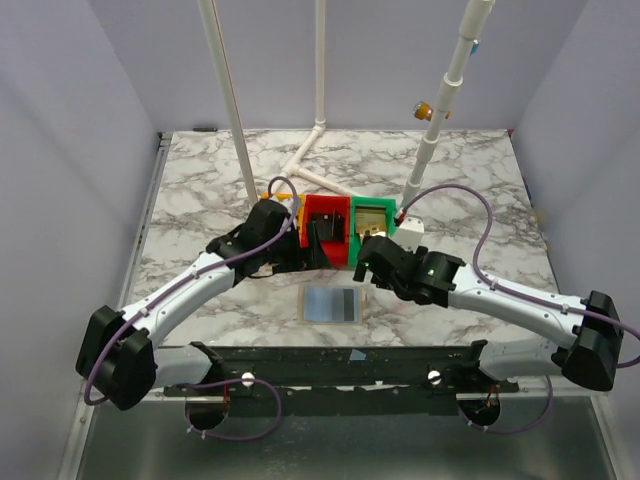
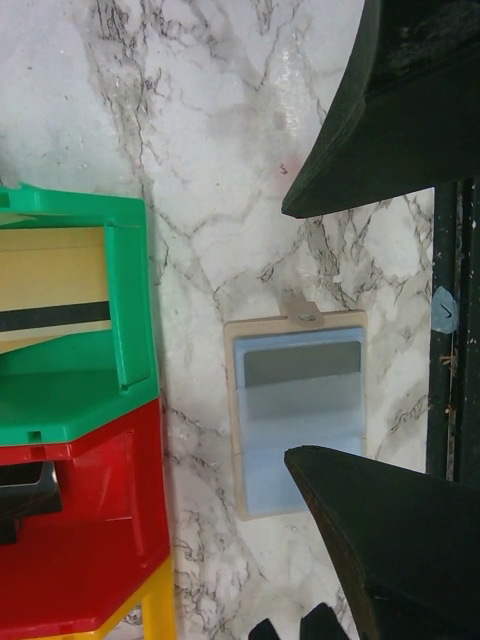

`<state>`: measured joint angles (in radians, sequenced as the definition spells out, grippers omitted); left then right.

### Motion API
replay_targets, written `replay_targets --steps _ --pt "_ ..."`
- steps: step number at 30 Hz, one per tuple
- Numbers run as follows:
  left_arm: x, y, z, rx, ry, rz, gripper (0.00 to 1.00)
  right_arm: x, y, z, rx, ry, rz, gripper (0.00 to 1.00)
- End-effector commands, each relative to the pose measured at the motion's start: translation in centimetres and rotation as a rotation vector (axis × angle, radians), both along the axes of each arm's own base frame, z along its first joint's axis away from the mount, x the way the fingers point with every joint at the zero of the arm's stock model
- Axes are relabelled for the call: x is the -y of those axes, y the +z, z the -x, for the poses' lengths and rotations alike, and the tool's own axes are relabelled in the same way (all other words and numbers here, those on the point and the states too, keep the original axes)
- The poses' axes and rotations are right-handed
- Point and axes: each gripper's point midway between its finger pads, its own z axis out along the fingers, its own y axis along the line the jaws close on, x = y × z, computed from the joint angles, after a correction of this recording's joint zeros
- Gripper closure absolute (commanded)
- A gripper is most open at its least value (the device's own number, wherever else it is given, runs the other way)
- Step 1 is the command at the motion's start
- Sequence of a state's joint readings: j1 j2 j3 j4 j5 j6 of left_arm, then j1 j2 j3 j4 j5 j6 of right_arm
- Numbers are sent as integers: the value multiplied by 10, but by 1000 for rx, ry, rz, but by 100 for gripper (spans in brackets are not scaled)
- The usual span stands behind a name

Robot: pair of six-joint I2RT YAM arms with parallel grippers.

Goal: Take the credit cards out of the card holder
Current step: Remove the credit card from the card holder.

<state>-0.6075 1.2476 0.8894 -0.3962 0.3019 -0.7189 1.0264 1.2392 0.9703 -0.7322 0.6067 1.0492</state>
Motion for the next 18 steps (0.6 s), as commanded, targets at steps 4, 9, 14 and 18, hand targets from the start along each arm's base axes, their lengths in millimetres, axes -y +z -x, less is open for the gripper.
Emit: replay_targets --steps 4,9,14,18 --pt "-6 -26 23 -42 -28 32 14 -10 -9 -2 -16 28 -2 0" --pt "-4 -39 29 -78 -40 38 15 -12 -14 -1 -30 34 0 0" --pt "8 -46 36 -101 -80 41 22 -11 -15 -1 -30 34 2 0" --pt "20 -55 41 -126 -107 36 33 -10 -15 -1 -28 29 4 0"
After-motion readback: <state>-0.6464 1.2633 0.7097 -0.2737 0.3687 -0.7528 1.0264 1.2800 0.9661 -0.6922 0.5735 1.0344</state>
